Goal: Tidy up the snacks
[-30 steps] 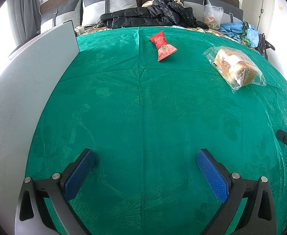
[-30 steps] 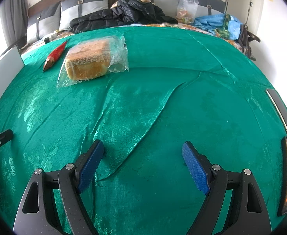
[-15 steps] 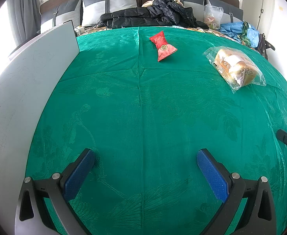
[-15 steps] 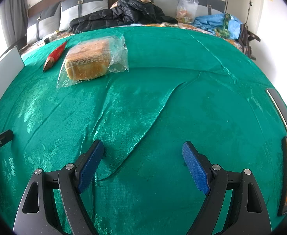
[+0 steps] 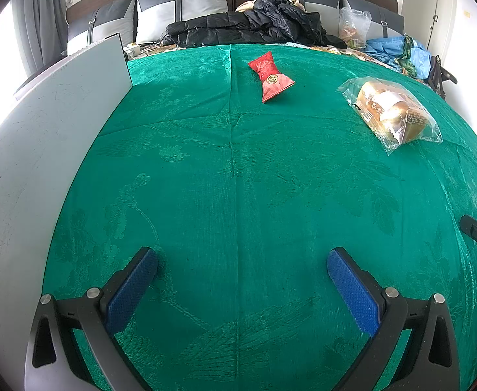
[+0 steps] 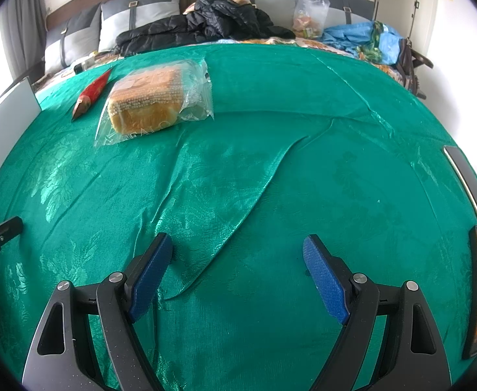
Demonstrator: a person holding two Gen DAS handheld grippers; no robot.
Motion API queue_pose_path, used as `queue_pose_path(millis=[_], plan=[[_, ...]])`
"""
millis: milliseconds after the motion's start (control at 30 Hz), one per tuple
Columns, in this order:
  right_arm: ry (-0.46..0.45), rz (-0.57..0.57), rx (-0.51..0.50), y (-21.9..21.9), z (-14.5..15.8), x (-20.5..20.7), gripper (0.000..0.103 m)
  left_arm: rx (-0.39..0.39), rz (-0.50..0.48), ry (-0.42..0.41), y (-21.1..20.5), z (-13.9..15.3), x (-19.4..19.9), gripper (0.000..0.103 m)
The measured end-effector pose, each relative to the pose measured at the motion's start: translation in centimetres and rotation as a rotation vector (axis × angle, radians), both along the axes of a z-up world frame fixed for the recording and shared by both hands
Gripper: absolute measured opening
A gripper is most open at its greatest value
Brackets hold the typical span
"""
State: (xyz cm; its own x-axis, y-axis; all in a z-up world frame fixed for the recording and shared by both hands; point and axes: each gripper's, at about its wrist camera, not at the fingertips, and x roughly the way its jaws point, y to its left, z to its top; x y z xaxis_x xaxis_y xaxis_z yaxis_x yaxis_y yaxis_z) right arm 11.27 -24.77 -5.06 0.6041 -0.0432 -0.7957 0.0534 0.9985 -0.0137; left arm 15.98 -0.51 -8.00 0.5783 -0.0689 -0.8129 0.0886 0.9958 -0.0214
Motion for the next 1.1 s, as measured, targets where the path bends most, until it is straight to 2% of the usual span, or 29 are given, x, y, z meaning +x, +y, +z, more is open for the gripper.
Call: queue_pose_path(millis=[100,200,367,467,533,633,667,700,733,767,833,933,1033,1100], plan=[[0.000,0.000,0.000,0.0,0.0,0.0,0.085,0.002,-0.056,0.053,-0.1,0.2,0.9,0.103],[0.000,0.000,0.000,0.0,0.0,0.0,0.085,-0.043,-0.074,0.090,0.0,1.3,3.9,0.103],[0.000,0.000,0.000,0.0,0.0,0.0,0.085,-0.096,-0.039,0.055,-1.3,4.9,12.2,0.103],[0.000,0.000,0.004,0.1,0.0,0.0,0.085,-0.106,-0.005,0.076,-2.3,5.0,17.1,0.102],[0.000,0.001,0.005,0.1,-0.1,0.1,0.085,-0.094,0.020,0.092,-3.0,4.4,19.9,0.097],[0.000,0.001,0.007,0.2,-0.1,0.0,0.086,-0.081,0.050,0.141,-3.7,2.8,23.1,0.079],[0.000,0.001,0.008,0.2,-0.1,0.0,0.086,-0.081,0.058,0.156,-3.9,2.3,23.8,0.068],[0.000,0.001,0.008,0.3,-0.1,0.0,0.086,-0.084,0.064,0.165,-3.9,1.9,24.3,0.050],[0.000,0.001,0.008,0.3,-0.1,0.1,0.086,-0.083,0.066,0.161,-3.9,1.7,24.6,0.040],[0.000,0.000,0.008,0.2,-0.1,0.0,0.086,-0.076,0.061,0.132,-3.9,1.9,24.4,0.021],[0.000,0.000,0.008,0.3,-0.1,0.1,0.086,-0.098,0.054,0.115,-3.6,2.2,23.8,0.019],[0.000,0.000,0.007,0.3,-0.1,0.1,0.086,-0.110,0.052,0.085,-2.4,3.3,20.8,0.019],[0.000,0.000,0.008,0.3,-0.2,0.1,0.086,-0.126,0.025,0.084,-0.9,4.6,15.8,0.019],[0.000,-0.001,0.007,0.3,-0.2,0.1,0.085,-0.101,-0.011,0.095,-0.4,5.3,11.3,0.019]])
